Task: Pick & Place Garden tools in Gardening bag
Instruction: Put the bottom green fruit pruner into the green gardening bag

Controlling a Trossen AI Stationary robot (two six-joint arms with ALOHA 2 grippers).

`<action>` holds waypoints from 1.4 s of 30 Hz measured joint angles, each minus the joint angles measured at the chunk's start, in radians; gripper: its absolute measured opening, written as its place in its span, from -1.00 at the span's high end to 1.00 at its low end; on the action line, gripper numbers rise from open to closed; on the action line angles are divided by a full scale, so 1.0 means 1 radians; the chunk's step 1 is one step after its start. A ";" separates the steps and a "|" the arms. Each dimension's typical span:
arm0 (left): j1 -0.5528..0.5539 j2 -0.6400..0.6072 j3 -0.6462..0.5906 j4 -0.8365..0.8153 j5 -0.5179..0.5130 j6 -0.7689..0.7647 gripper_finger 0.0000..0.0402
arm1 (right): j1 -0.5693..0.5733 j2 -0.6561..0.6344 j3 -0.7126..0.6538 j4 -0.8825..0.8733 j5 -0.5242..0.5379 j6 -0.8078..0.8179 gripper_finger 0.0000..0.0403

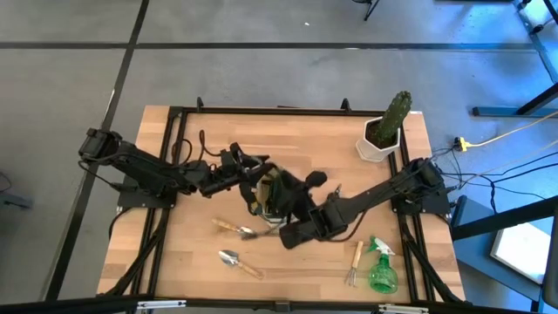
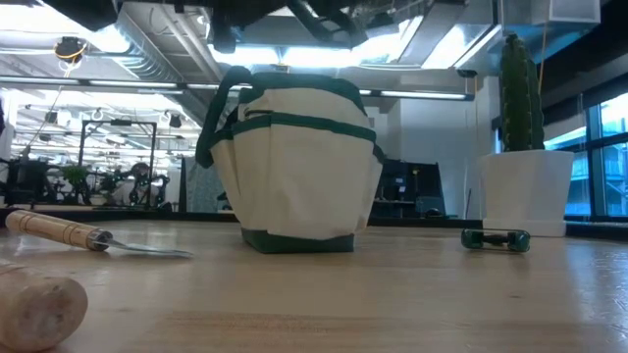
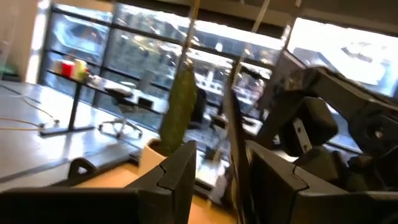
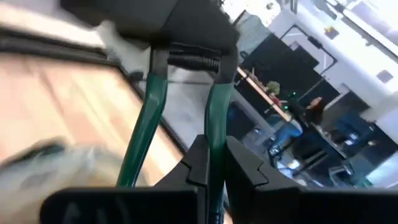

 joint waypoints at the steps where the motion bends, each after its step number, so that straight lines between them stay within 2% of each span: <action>1: 0.002 0.001 0.000 0.000 -0.007 0.001 0.35 | 0.000 0.000 -0.001 0.002 -0.018 -0.001 0.88; 5: 0.017 -0.002 0.000 -0.002 -0.015 -0.010 0.35 | -0.001 -0.003 0.000 0.009 -0.017 0.001 0.88; 10: 0.025 -0.001 0.000 -0.003 0.036 -0.039 0.35 | 0.002 -0.003 0.000 0.010 0.025 0.000 0.88; 16: 0.024 -0.001 -0.001 -0.001 0.030 -0.046 0.35 | 0.000 -0.004 0.000 0.013 0.072 0.025 0.88; 21: 0.024 -0.001 -0.002 -0.001 0.037 -0.046 0.35 | -0.001 -0.005 0.000 0.013 0.075 0.035 0.88; 34: 0.038 0.000 -0.006 0.021 0.180 -0.043 0.36 | -0.007 -0.008 0.000 0.029 0.074 0.051 0.88; 42: 0.040 0.000 -0.006 0.029 0.183 -0.038 0.36 | -0.008 -0.008 0.000 0.037 0.060 0.047 0.88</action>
